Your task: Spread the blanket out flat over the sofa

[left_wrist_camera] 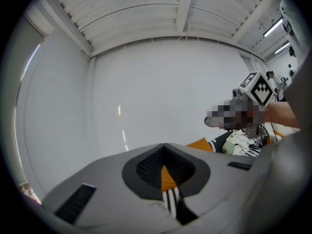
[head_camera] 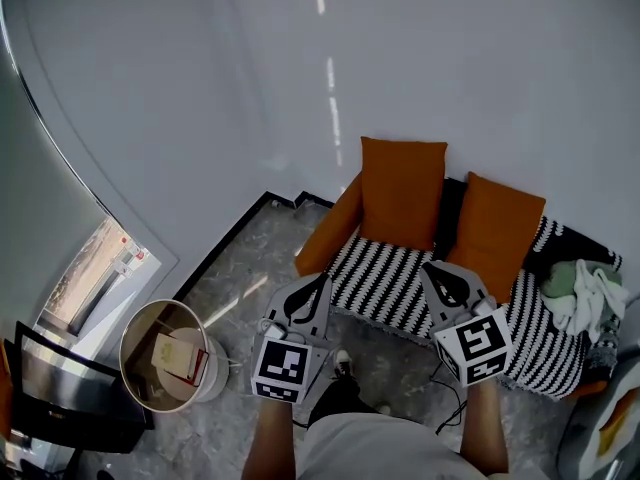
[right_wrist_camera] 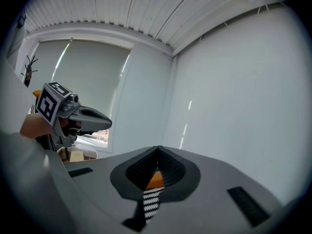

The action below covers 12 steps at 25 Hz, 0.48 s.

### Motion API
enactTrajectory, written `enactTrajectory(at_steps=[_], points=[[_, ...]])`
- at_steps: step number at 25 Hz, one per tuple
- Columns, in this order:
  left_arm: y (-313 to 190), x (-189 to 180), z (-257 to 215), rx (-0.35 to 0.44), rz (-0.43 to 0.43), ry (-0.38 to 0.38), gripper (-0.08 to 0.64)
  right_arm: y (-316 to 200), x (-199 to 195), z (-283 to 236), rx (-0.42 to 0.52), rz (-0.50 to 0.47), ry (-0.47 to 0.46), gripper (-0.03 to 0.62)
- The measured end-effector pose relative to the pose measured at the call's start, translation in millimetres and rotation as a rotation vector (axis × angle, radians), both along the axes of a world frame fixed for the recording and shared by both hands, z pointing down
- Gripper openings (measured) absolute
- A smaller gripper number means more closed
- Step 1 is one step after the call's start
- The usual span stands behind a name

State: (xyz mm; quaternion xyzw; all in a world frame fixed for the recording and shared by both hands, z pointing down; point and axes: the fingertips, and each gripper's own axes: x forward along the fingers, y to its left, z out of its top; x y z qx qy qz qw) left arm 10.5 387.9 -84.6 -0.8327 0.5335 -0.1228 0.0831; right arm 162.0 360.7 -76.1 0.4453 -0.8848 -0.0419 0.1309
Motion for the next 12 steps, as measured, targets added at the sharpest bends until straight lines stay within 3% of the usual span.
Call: enactTrajectory(at_steps=[12], points=[[-8.4, 3.5, 6.8, -0.016, -0.002, 0.004, 0.0, -8.4, 9.3, 9.9, -0.02, 0.013, 0.016, 0.001]])
